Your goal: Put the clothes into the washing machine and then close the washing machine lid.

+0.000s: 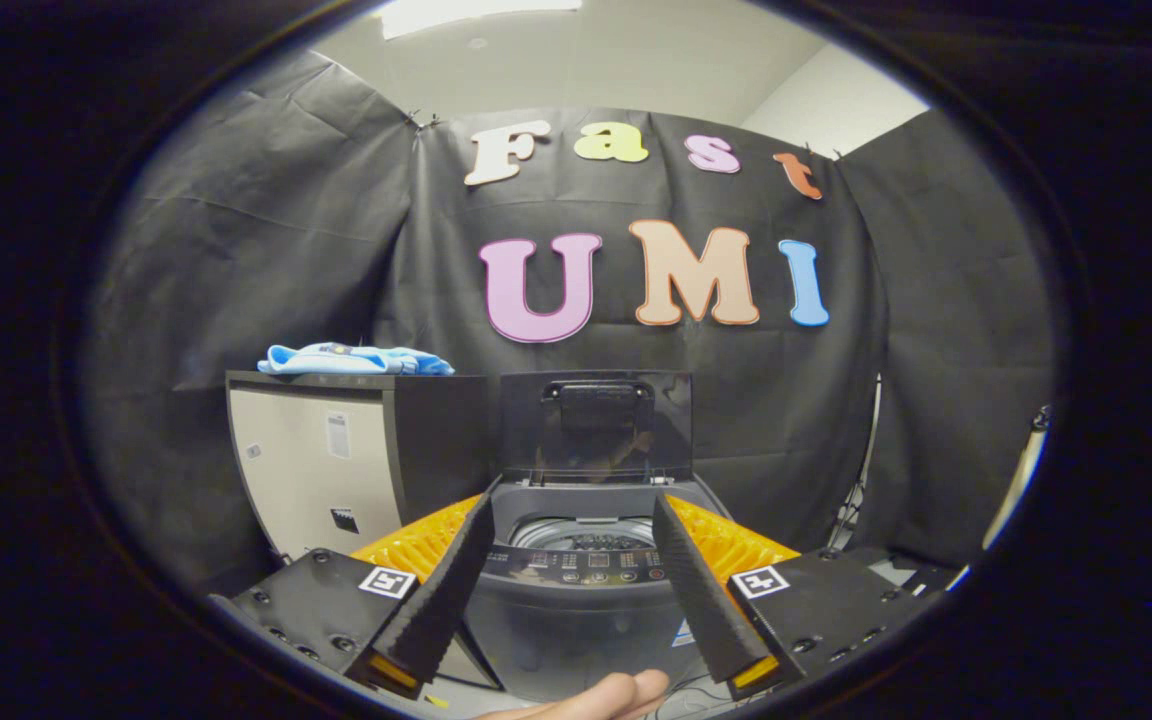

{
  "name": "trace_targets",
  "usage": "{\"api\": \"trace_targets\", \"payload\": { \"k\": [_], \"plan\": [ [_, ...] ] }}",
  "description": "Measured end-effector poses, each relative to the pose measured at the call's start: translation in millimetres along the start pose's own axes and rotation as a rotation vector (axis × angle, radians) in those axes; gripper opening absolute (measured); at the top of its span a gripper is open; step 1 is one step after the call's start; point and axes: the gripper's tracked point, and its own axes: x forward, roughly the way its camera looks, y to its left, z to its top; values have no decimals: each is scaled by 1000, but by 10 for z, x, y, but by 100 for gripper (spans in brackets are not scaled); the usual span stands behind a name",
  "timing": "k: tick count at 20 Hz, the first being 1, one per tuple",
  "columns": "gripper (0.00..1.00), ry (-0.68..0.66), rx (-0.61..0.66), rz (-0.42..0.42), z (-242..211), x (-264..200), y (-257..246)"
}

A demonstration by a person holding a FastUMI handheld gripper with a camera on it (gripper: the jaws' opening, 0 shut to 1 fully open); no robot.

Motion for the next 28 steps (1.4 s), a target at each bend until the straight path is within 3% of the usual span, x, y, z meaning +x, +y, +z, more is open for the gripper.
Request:
{"api": "trace_targets", "payload": {
  "k": [7,11,19,23,26,28],
  "plan": [
    [99,30,-37,-25,15,76,63],
    [99,32,3,-38,35,169,260],
    [99,85,-42,0,322,533,1107],
    [99,89,-79,70,708,869,1629],
    [99,131,-152,38,934,1170,1827],
    [99,99,-119,108,1154,1471,2198]
  ]
}}
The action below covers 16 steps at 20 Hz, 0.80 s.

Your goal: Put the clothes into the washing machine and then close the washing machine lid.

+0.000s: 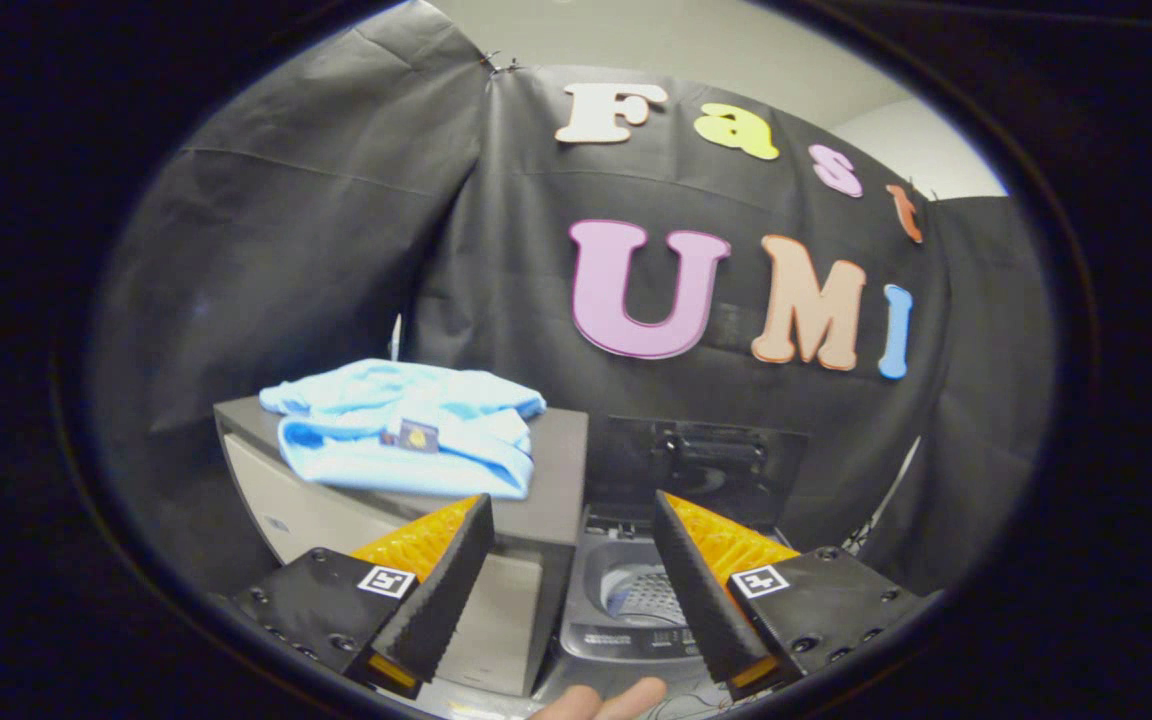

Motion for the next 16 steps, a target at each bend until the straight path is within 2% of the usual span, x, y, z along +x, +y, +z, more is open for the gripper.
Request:
{"api": "trace_targets", "payload": {
  "k": [3,7,8,12,16],
  "plan": [
    [99,-61,108,125,407,451,547],
    [99,-28,135,160,681,1005,1021],
    [99,8,141,149,646,1148,1103],
    [99,237,181,198,245,1669,1491],
    [99,435,144,116,-97,1692,1524]
  ]
}}
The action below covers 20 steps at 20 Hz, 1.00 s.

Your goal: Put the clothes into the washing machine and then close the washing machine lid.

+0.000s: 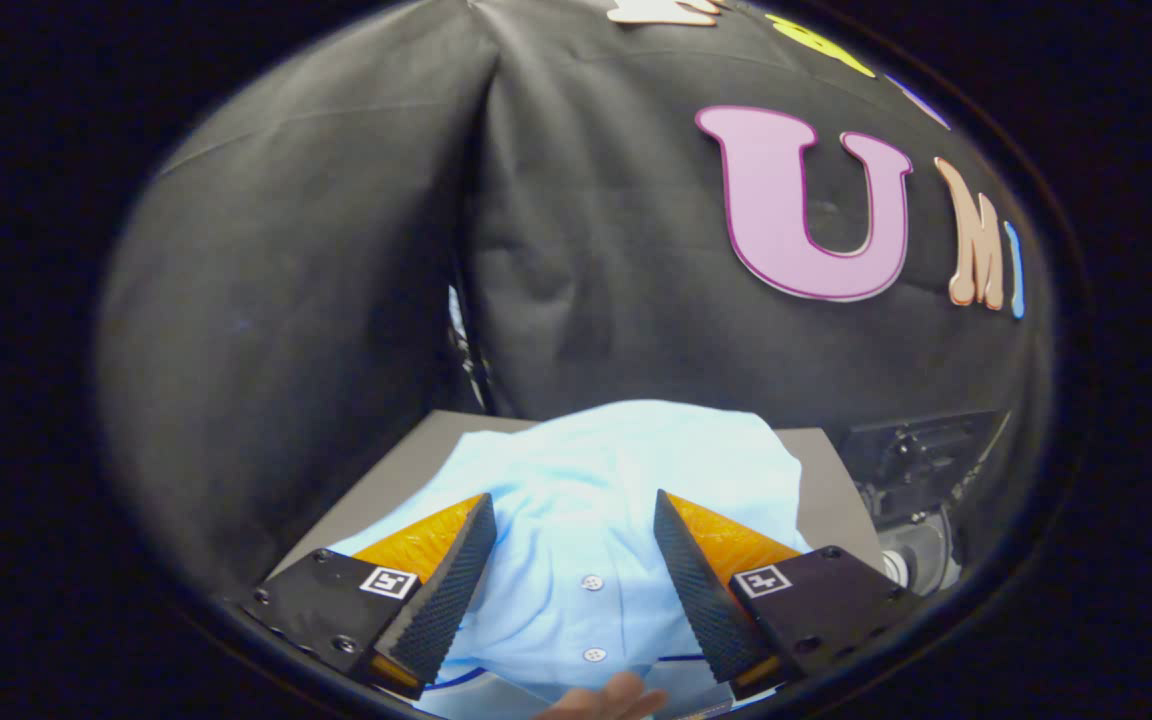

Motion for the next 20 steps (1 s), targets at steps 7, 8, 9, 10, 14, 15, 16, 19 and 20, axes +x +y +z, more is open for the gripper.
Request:
{"api": "trace_targets", "payload": {
  "k": [7,8,9,10,14,15,16,19,20],
  "plan": [
    [98,85,53,-100,-84,89,15],
    [99,92,58,-99,-97,102,44],
    [99,91,71,-101,-90,120,44],
    [99,94,75,-104,-93,126,32],
    [73,102,39,-126,-80,142,51],
    [64,101,14,-136,-65,150,37],
    [55,104,3,-141,-76,147,51],
    [29,108,-28,-110,-102,139,70],
    [20,106,-26,-111,-100,108,69]
  ]
}}
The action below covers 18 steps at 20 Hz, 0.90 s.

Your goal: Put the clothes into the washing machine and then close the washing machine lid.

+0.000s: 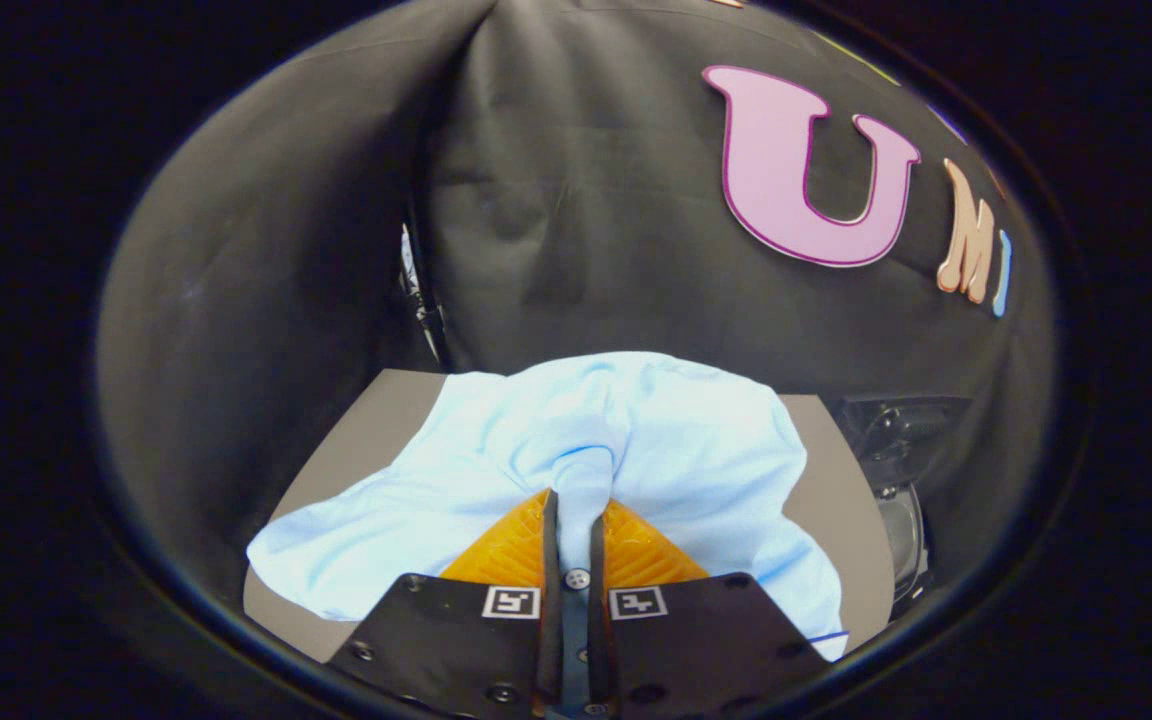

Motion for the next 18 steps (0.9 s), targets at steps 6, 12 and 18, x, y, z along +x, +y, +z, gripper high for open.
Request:
{"api": "trace_targets", "payload": {
  "k": [6,12,18],
  "plan": [
    [1,-66,-142,-110,40,-235,-358],
    [1,-392,116,-67,506,-676,-901],
    [0,-582,34,-184,832,-1220,-1522]
  ]
}}
